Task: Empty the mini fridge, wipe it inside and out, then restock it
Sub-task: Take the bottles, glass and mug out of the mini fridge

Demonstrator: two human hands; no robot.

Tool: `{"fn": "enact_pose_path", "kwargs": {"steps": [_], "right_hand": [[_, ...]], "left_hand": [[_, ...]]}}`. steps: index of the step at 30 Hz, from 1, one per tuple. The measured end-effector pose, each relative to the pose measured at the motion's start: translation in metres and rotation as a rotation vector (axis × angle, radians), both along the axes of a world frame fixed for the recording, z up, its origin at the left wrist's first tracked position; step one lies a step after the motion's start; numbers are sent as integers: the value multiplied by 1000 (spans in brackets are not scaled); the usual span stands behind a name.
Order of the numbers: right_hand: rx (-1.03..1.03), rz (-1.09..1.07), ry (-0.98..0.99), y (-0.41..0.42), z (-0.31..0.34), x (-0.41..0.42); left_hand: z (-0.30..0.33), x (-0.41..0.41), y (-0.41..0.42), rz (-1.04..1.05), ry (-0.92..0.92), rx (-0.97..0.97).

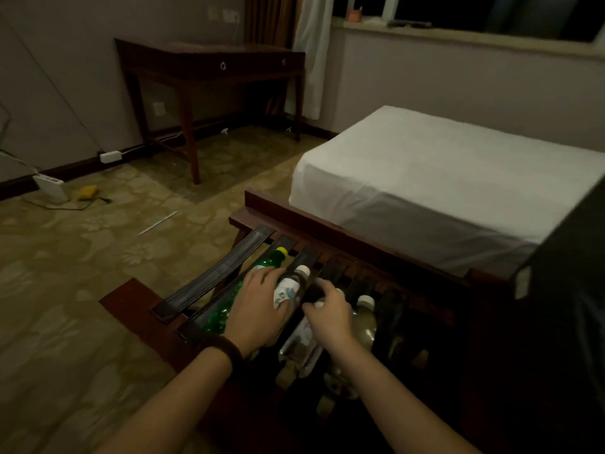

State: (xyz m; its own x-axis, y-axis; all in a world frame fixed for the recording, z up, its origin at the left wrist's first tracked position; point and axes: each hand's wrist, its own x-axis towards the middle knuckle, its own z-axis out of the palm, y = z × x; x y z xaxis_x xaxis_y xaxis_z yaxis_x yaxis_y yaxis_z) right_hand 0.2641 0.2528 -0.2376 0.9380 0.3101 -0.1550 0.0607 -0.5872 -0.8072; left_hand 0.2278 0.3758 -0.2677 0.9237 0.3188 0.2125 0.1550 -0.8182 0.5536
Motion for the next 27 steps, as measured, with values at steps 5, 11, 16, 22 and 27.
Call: {"fn": "enact_pose_path", "kwargs": {"steps": [5,11,16,22,27], "right_hand": [[238,-116,-101,-79,44,-39],[341,-281,-288,-198,87,-102],[378,-409,-380,-297,102,-147],[267,-699,-412,-405,100,-150],[251,-1001,-386,-470,83,-104]], "left_hand": [[39,-29,-71,-169,-157,-186],[85,-81,-188,-366,-365,-303],[124,-116,-285,-515,-500,-351],[138,-110,-402,-740,-282,-537],[114,-52,-478,-661,17,-759]]}}
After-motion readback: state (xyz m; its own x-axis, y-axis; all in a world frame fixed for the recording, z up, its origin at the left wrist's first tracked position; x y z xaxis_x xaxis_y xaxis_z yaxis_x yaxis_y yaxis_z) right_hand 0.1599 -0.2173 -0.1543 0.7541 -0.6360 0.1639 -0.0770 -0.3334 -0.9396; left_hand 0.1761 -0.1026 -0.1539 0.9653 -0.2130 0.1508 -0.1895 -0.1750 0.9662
